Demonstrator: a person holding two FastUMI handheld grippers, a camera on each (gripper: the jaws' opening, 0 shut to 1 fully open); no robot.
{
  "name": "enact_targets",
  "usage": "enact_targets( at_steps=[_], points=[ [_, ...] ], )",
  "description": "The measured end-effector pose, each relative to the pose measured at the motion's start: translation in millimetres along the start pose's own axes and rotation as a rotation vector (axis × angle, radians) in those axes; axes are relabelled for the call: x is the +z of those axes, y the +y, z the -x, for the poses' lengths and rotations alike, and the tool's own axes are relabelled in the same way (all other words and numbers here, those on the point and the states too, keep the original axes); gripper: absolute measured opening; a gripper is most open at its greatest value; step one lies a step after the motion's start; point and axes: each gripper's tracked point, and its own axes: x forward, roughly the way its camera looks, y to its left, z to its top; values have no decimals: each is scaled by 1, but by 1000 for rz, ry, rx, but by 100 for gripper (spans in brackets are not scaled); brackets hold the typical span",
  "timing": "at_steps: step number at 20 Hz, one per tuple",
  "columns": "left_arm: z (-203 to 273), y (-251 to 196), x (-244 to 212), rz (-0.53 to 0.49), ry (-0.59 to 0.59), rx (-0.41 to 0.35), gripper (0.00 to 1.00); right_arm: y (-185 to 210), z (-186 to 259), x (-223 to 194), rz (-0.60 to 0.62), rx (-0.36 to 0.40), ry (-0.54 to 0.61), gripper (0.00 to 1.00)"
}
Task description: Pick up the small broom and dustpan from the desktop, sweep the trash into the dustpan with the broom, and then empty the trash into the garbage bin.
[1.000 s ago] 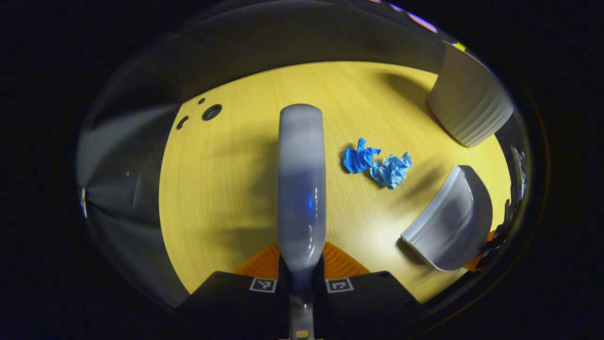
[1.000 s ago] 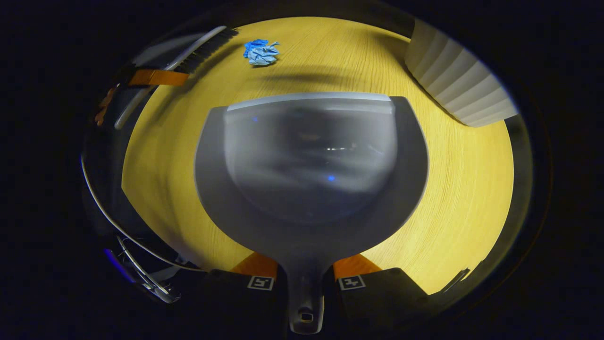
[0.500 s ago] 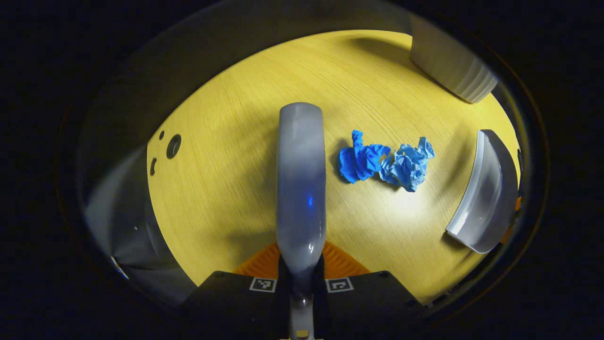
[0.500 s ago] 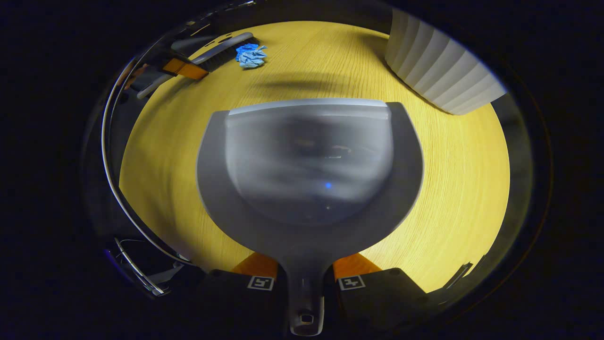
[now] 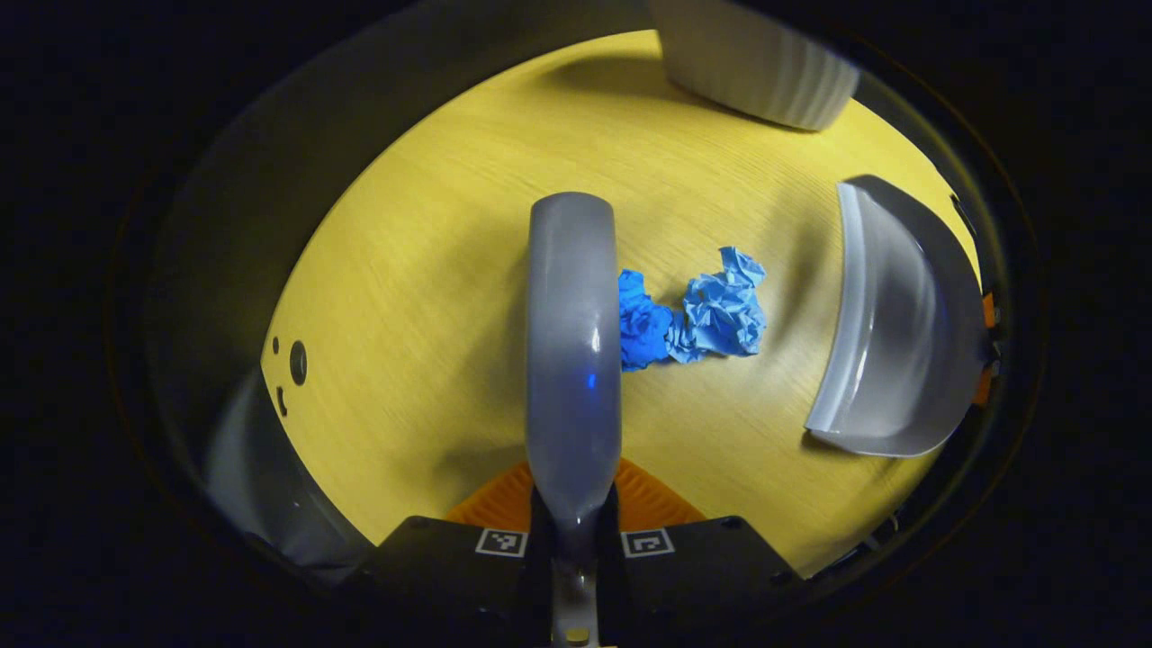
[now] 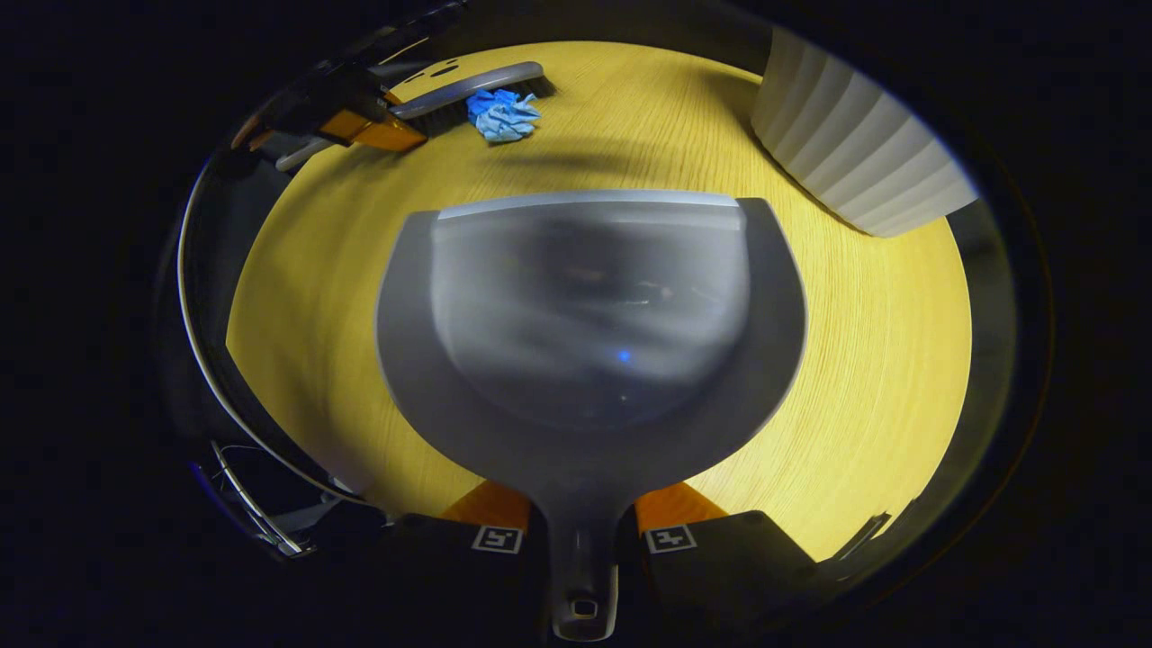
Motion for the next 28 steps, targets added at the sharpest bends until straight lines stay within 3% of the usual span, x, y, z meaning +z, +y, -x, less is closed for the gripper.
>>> enact_targets(
  at_steps=[8,11,15,21,28],
  points=[
    [25,-107,-7,18,-6,-268,24,0,-1,0,-5,7,-18,34],
    [41,-130,-12,23,-5,-326,23,-1,0,1,-13,10,-36,34],
    [66,-160,-23,140,2,-483,23,-1,3,5,-17,18,-56,34],
    [99,-135,-35,334,-89,-367,24,-15,10,4,2,60,-85,34],
    [86,-155,-84,650,-192,-288,23,-54,47,5,86,106,-148,34]
  ],
)
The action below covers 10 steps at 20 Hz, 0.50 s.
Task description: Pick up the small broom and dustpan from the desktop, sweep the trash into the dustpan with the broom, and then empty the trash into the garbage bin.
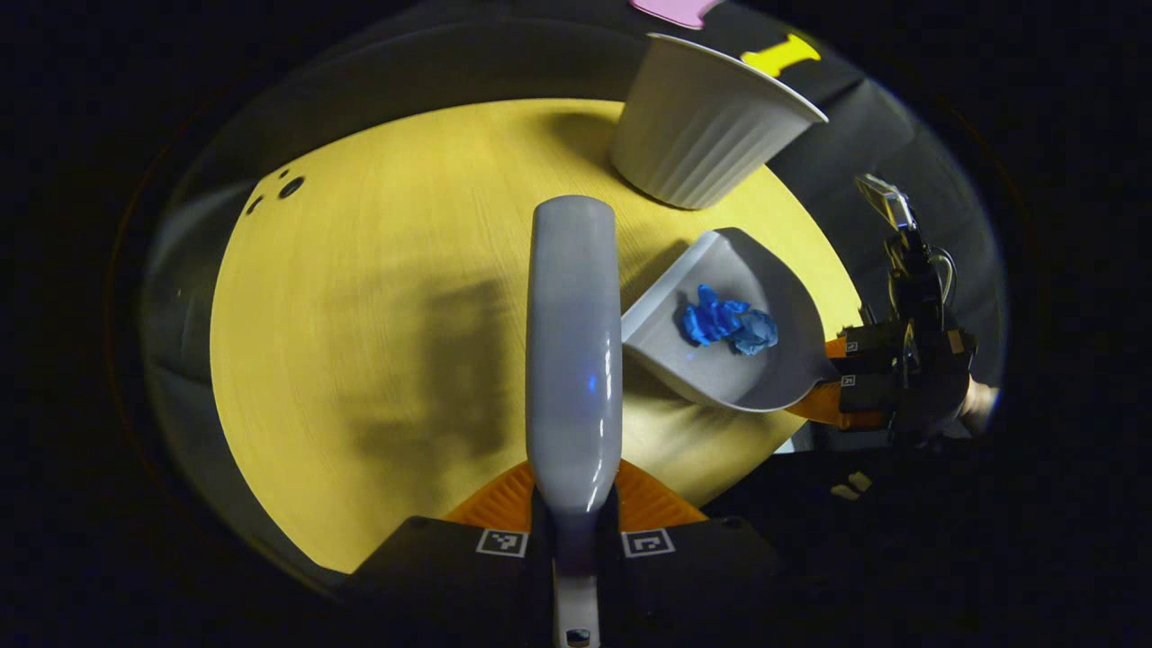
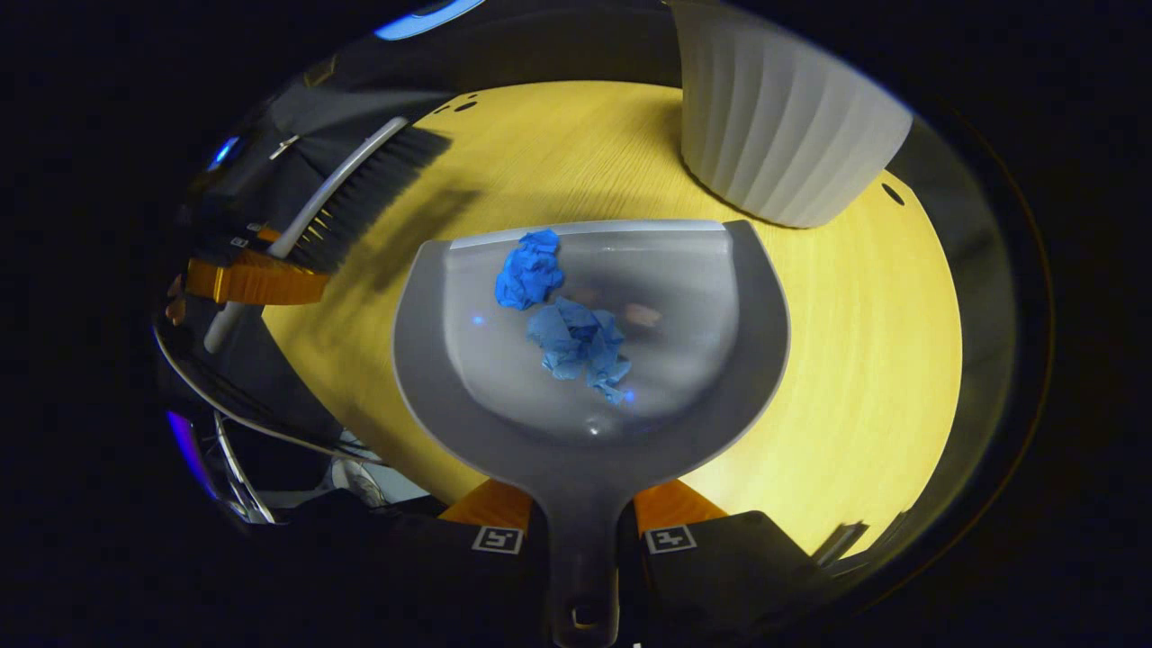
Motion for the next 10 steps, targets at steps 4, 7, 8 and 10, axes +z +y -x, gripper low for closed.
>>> enact_targets(
  at_steps=[4,7,8,10],
  points=[
    [-23,21,-25,115,-45,30,24,-21,33,-8,83,24,-7,34],
    [-50,51,-39,138,-62,50,23,-39,75,-9,92,17,-20,34],
    [-56,59,-41,132,-63,59,23,-42,91,-9,80,17,-22,34],
    [-61,76,-38,112,-66,67,23,-50,124,-14,61,22,-14,34]
  ],
)
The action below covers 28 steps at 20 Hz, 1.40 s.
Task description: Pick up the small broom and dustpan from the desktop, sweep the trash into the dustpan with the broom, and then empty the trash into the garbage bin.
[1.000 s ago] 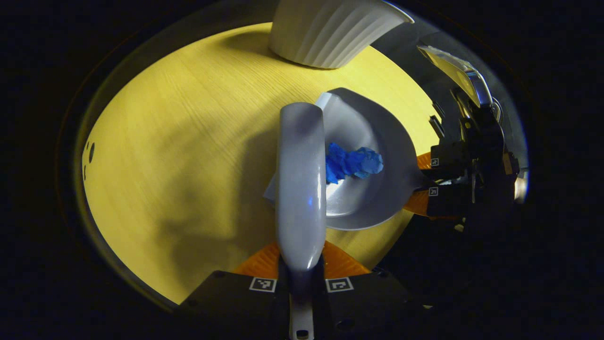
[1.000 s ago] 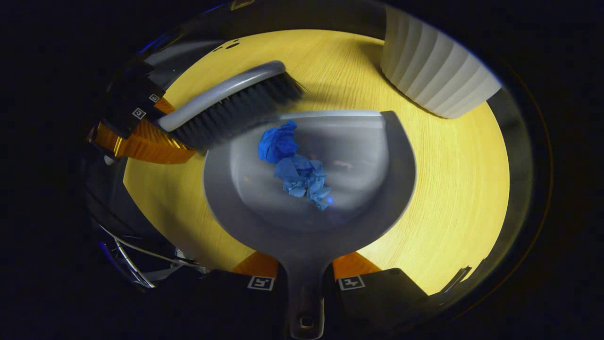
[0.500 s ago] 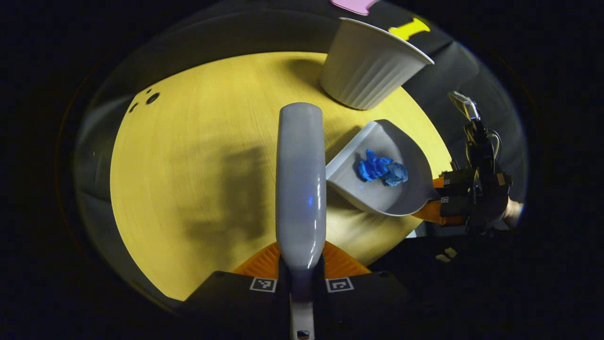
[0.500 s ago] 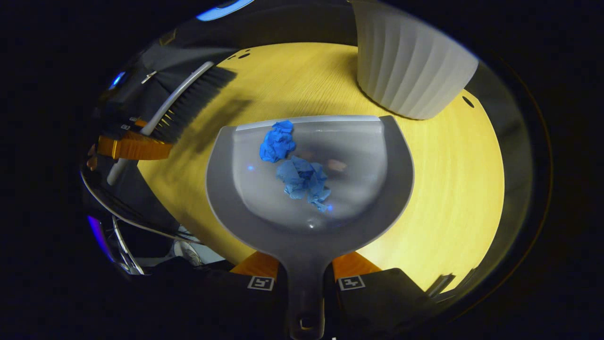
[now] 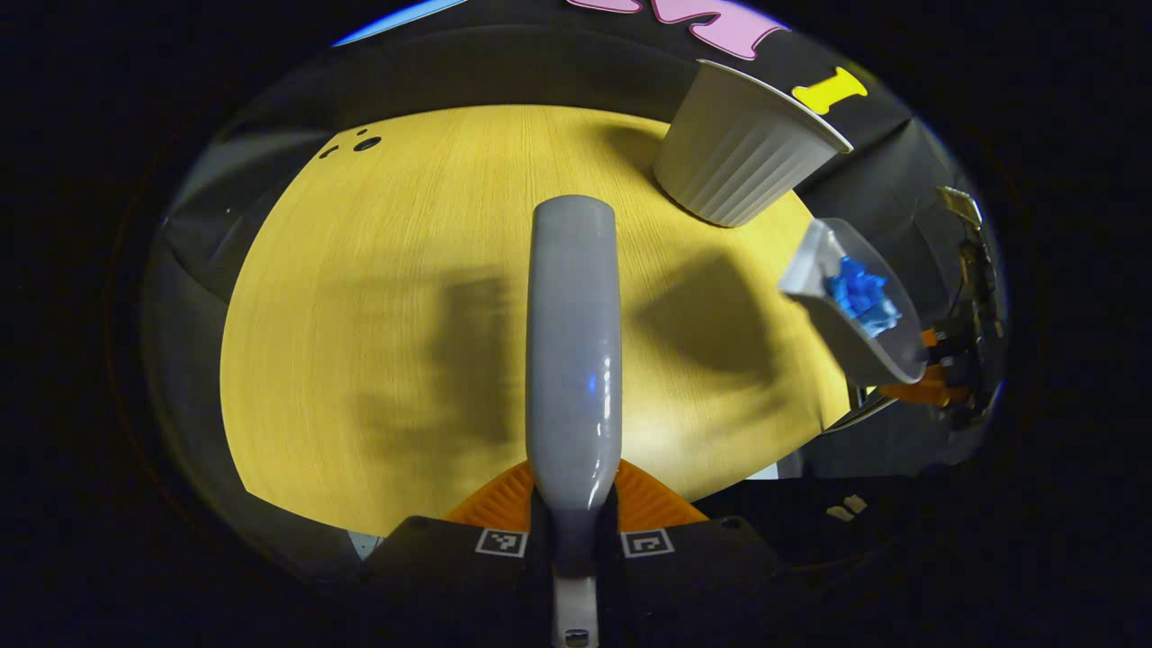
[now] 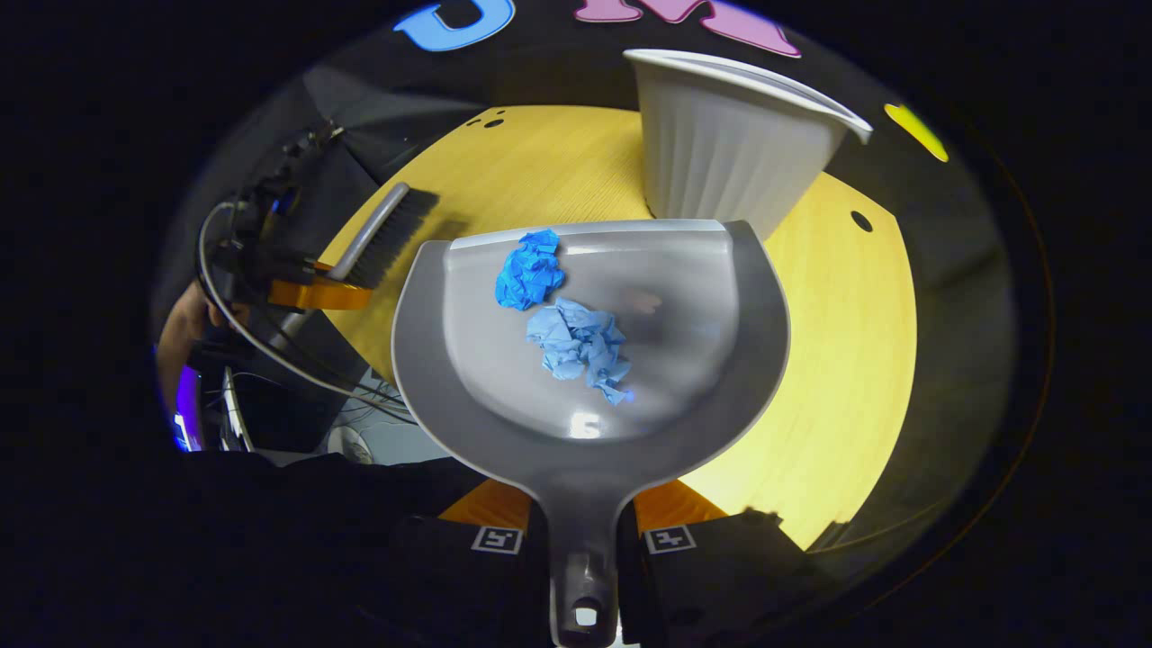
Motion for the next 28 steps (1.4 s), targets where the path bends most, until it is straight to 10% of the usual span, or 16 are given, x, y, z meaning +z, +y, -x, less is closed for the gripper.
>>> enact_targets(
  at_steps=[13,28],
  points=[
    [6,91,-26,-6,-15,-44,24,-57,129,82,-63,-187,-119,34],
    [39,91,-1,92,-98,-23,24,-170,81,230,-26,-477,-241,34]
  ],
)
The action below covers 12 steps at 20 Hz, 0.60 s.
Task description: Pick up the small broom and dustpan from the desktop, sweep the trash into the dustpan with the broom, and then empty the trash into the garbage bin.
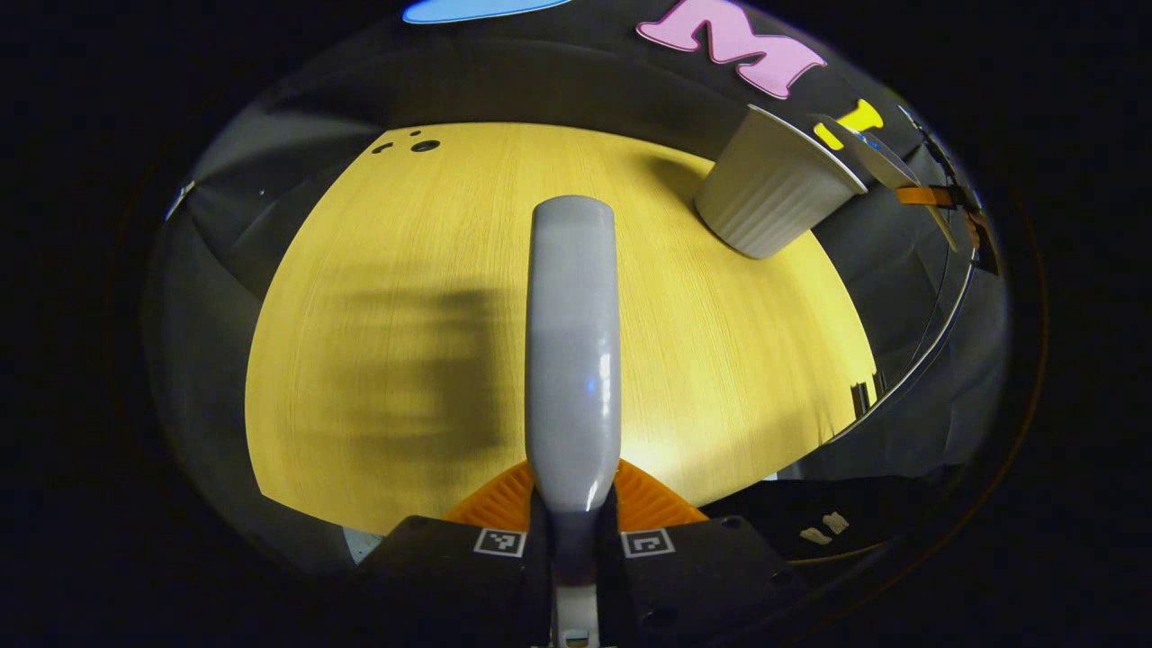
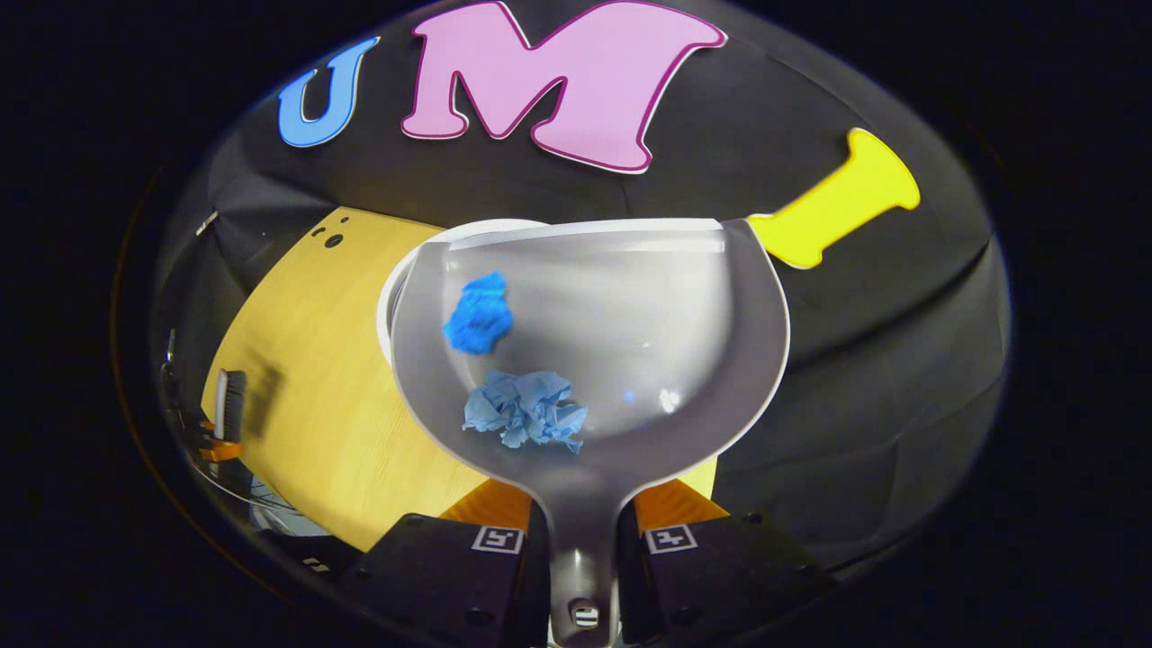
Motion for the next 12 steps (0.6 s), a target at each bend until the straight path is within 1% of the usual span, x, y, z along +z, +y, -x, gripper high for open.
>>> enact_targets(
  at_steps=[2,4,5,6,7,12],
  points=[
    [-2,2,9,-6,-10,17,24,3,-15,11,16,-14,-16,34],
    [-3,5,19,-3,-19,30,24,5,-27,20,63,-52,-28,34],
    [-4,6,23,1,-23,30,24,4,-33,23,97,-76,-35,34],
    [-5,4,26,0,-24,29,27,3,-39,25,134,-107,-42,34],
    [-5,6,28,-3,-23,30,24,1,-44,28,171,-140,-52,34],
    [-10,11,36,-11,-7,25,24,-1,-61,30,378,-285,-65,34]
  ],
)
